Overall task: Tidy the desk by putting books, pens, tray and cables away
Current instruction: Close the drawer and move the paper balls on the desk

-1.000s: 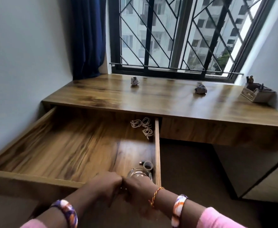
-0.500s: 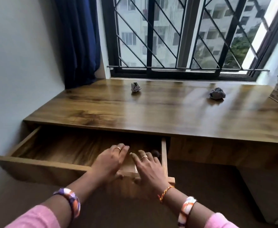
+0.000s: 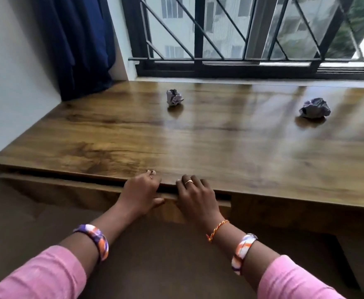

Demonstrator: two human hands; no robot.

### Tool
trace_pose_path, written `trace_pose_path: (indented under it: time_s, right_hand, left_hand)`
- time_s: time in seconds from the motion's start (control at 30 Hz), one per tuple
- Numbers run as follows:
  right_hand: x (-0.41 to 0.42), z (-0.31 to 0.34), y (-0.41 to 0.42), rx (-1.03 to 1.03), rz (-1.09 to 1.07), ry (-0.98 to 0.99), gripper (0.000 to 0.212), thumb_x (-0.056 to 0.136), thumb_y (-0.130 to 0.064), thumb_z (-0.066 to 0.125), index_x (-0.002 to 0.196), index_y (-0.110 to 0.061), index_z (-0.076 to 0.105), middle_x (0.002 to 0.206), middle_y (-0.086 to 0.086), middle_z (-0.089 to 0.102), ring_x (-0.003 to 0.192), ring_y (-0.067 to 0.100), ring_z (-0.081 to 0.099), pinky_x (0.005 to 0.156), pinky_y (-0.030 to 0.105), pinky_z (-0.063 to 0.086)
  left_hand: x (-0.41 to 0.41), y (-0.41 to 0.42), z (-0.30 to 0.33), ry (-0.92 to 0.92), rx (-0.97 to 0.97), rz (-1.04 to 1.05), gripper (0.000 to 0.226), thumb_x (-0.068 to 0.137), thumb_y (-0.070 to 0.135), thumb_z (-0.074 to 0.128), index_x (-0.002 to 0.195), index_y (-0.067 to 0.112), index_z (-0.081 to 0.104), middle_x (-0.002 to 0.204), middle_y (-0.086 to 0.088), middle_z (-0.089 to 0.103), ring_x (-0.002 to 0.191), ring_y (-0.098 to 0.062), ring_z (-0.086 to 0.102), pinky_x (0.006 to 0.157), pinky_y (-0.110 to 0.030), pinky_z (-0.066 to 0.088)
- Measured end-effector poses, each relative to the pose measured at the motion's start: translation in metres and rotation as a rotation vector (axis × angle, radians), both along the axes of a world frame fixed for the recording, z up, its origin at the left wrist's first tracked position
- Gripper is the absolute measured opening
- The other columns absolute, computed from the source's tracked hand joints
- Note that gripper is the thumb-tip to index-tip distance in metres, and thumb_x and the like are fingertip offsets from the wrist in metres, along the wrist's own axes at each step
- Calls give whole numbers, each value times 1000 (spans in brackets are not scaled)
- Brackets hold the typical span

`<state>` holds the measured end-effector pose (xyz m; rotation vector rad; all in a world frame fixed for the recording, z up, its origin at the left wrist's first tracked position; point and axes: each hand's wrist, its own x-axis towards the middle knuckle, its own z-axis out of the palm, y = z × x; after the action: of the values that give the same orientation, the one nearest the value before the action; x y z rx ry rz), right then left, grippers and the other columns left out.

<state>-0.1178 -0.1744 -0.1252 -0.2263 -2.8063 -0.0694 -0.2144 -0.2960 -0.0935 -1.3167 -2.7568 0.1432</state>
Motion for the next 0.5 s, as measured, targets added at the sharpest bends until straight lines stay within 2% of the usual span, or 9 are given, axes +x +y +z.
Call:
trace_pose_path:
  time_s: [0.07, 0.1, 0.13, 0.2, 0.27, 0.33, 0.4, 0.43, 0.5]
  right_hand:
    - [-8, 2, 2, 47, 17, 73, 13, 63, -19, 66, 76, -17, 66, 78, 5, 67, 66, 22, 62, 55, 26, 47]
    - [-12, 4, 4, 54, 11, 80, 12, 68, -16, 55, 74, -18, 66, 75, 3, 66, 64, 21, 61, 53, 26, 46]
    - [-15, 6, 5, 60, -2, 105, 21, 70, -14, 45, 71, -20, 65, 72, 2, 65, 61, 20, 60, 52, 25, 44]
    - [-18, 10, 6, 51, 0, 155, 31, 73, -18, 34, 66, -19, 64, 65, 1, 63, 57, 20, 59, 48, 25, 41]
    - [-17, 10, 6, 27, 40, 130, 36, 75, -23, 30, 63, -19, 64, 61, 0, 61, 54, 20, 58, 45, 24, 40]
    - [-20, 18, 13, -16, 73, 67, 32, 72, -26, 34, 61, -20, 63, 60, -2, 61, 54, 18, 60, 45, 20, 37]
    - [-27, 33, 32, -185, 154, -110, 25, 75, -27, 44, 70, -18, 68, 72, 1, 66, 65, 20, 64, 49, 22, 38]
    - [-32, 41, 49, -323, 196, -221, 21, 79, -27, 52, 81, -17, 70, 83, 4, 69, 75, 22, 64, 55, 24, 40]
    - [-40, 54, 88, -580, 197, -314, 18, 83, -32, 62, 93, -18, 69, 92, 2, 71, 83, 20, 64, 64, 27, 44]
  left_hand:
    - [2, 9, 2, 65, -37, -29, 53, 40, 37, 91, 79, 10, 66, 78, -9, 69, 72, -25, 69, 50, -27, 52]
    - [0, 13, 0, 121, -23, -51, 54, 24, 33, 93, 65, 12, 64, 61, -5, 65, 54, -23, 65, 38, -23, 45]
    - [-3, 16, -3, 158, 7, -62, 55, 16, 29, 92, 58, 12, 62, 53, -4, 61, 47, -22, 62, 32, -21, 41]
    - [-10, 19, -4, 148, 24, -57, 52, 20, 25, 91, 61, 11, 61, 58, -6, 62, 52, -25, 63, 35, -25, 45]
    - [-14, 22, 6, 43, -14, -36, 44, 50, 28, 85, 82, 10, 61, 83, -9, 64, 79, -30, 66, 55, -32, 53]
    - [-30, 33, 24, -83, -132, -25, 36, 70, 40, 72, 94, 17, 58, 99, -3, 60, 98, -24, 59, 69, -30, 46]
    - [-53, 50, 48, -384, -224, 11, 34, 69, 46, 74, 87, 20, 60, 89, 4, 61, 89, -16, 61, 66, -28, 45]
    - [-68, 64, 56, -535, -191, 29, 33, 69, 46, 76, 86, 21, 62, 85, 7, 63, 83, -12, 61, 65, -26, 46]
    - [-102, 96, 62, -596, 26, 22, 33, 71, 43, 75, 93, 20, 65, 92, 4, 66, 82, -9, 60, 69, -23, 48]
